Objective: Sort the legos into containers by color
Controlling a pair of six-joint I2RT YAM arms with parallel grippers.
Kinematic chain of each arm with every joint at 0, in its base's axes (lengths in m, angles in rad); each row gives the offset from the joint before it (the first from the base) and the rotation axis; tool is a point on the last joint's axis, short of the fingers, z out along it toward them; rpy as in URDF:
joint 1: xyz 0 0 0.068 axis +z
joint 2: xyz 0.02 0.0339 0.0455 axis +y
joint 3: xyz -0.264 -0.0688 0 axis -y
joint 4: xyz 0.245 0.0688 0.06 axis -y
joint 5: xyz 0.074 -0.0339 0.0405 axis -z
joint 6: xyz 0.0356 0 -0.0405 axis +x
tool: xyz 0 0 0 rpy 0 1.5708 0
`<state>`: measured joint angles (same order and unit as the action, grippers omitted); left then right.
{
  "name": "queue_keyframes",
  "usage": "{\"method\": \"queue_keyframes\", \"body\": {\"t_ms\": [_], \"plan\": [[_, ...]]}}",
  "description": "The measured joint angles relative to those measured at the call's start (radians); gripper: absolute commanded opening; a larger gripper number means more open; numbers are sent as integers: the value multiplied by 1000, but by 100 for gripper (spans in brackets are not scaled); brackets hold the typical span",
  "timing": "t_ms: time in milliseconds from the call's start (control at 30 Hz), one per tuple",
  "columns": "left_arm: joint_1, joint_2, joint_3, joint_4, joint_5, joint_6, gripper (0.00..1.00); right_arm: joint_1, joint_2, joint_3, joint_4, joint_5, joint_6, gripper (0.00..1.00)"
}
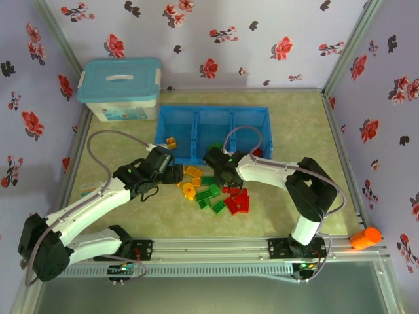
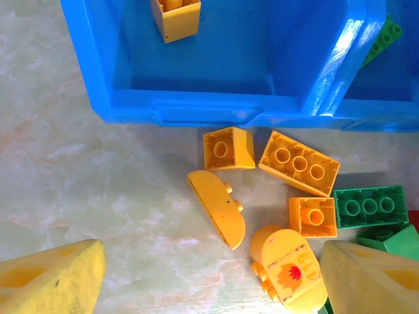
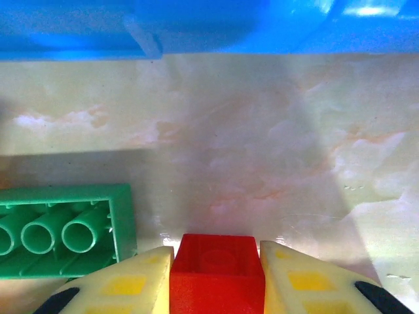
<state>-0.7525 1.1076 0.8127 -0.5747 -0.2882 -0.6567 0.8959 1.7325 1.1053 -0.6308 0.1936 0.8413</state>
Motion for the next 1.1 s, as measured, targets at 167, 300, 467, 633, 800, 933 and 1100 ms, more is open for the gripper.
{"method": "queue_keyframes", "body": {"t_ms": [167, 300, 467, 633, 800, 933, 1100], "plan": [[0, -9, -28, 2, 0, -6, 84, -1, -45, 56, -68, 55, -11, 30], [0, -35, -69, 3, 0, -26, 84, -21, -118, 103, -117, 100, -39, 30], [0, -63, -116, 8, 2, -55, 83, -138, -206, 126, -149, 125, -95, 30], [0, -92, -169, 16, 14, -91, 82, -318, -230, 135, -161, 106, -171, 30], [0, -130, -192, 17, 15, -107, 81, -448, -172, 202, -170, 71, -240, 30], [0, -138, -193, 25, 16, -117, 81, -500, -74, 283, -170, 50, -278, 35], [1, -117, -192, 38, 21, -121, 81, -517, 39, 371, -187, 27, -313, 63]]}}
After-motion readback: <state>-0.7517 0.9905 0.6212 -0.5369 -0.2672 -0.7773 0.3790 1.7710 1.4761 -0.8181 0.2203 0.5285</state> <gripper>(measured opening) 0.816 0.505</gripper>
